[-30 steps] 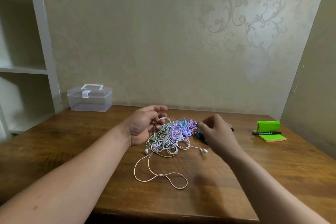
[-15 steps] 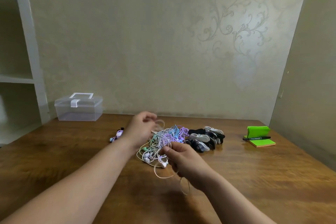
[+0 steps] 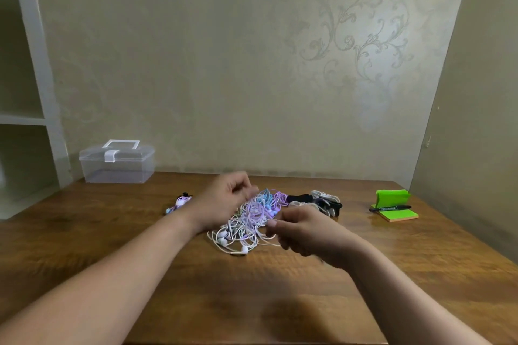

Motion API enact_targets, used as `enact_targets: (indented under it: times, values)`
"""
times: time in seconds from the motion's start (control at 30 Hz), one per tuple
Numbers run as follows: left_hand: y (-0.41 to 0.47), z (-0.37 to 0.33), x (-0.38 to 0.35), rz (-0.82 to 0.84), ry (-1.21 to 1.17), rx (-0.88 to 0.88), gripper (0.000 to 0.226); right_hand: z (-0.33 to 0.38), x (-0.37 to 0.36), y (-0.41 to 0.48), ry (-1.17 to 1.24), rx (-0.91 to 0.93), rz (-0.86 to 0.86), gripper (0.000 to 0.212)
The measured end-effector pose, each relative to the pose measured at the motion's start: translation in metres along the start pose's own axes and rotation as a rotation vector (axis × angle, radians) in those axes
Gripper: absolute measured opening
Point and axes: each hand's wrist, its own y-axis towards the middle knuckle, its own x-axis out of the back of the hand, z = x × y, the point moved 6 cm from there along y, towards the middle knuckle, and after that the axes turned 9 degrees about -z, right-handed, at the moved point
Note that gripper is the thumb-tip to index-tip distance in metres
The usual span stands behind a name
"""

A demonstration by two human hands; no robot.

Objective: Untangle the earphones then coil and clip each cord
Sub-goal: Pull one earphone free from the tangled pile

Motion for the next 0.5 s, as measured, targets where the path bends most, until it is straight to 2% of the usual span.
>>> enact_targets:
  times: [0.07, 0.13, 0.23, 0.33, 0.4, 0.5]
  values:
    - [0.009, 0.008, 0.021, -0.205, -0.092, 0.048, 0.031, -0.012, -0.002, -0.009, 0.098, -0.050, 0.098, 0.037]
    - [0.014, 0.015, 0.034, -0.325, -0.153, 0.110, 0.033, -0.022, -0.004, -0.016, 0.193, -0.087, 0.146, 0.039]
    - [0.011, 0.017, 0.030, -0.297, -0.218, 0.174, 0.030, -0.021, -0.008, -0.024, 0.201, -0.038, 0.124, 0.028]
    - [0.007, 0.015, 0.021, -0.223, -0.316, 0.247, 0.027, -0.009, 0.006, -0.017, 0.261, 0.037, -0.154, 0.023]
    - [0.002, 0.016, 0.015, -0.154, -0.407, 0.307, 0.025, 0.004, 0.018, -0.010, 0.440, 0.068, -0.299, 0.021]
    - [-0.003, 0.021, 0.013, -0.121, -0.413, 0.325, 0.022, 0.030, 0.028, -0.002, 0.782, 0.057, -0.338, 0.032]
